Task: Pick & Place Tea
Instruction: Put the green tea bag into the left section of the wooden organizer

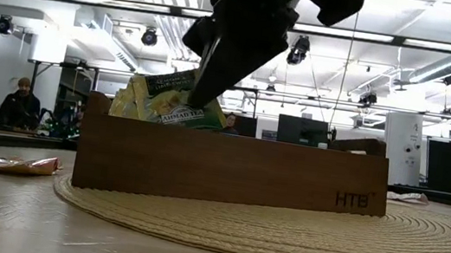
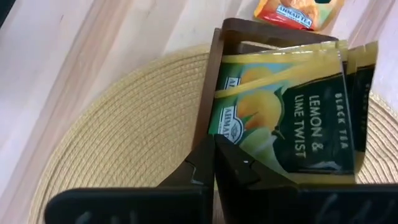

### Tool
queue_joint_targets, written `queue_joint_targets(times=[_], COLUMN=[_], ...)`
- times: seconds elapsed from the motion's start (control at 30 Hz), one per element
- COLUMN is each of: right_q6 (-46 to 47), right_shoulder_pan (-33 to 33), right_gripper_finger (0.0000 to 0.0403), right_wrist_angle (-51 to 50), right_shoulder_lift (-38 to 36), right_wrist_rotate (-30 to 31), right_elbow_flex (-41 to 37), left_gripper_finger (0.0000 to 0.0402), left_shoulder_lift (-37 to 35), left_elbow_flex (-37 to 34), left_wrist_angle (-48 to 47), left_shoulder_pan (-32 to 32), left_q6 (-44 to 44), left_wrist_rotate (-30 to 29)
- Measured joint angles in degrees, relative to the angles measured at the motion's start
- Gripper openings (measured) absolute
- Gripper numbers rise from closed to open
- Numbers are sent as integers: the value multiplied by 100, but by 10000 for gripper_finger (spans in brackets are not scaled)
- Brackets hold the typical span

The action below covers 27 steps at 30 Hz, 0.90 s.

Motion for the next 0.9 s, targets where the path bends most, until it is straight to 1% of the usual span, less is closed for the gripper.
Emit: queue_joint_targets(times=[0.13,0.27,0.6,0.73,0.9], right_q6=[1,20,20,20,6], right_shoulder_pan=[0,-7,-9,-9,-7], right_gripper_finger=[8,8,8,8,8], right_wrist_angle=[189,311,973,829,295], right_shoulder_lift=[77,98,102,102,26], right_wrist_rotate=[40,300,302,299,297], right_elbow_flex=[-16,-20,-27,-31,-28], left_gripper_finger=[174,174,174,174,174], left_shoulder_lift=[0,0,0,0,0], left_elbow_flex=[0,0,0,0,0], left_wrist_angle=[20,37,39,37,37], left_shoulder_pan=[0,0,0,0,0], left_q6=[0,10,17,33,62], left_wrist_rotate=[-1,2,24,24,24])
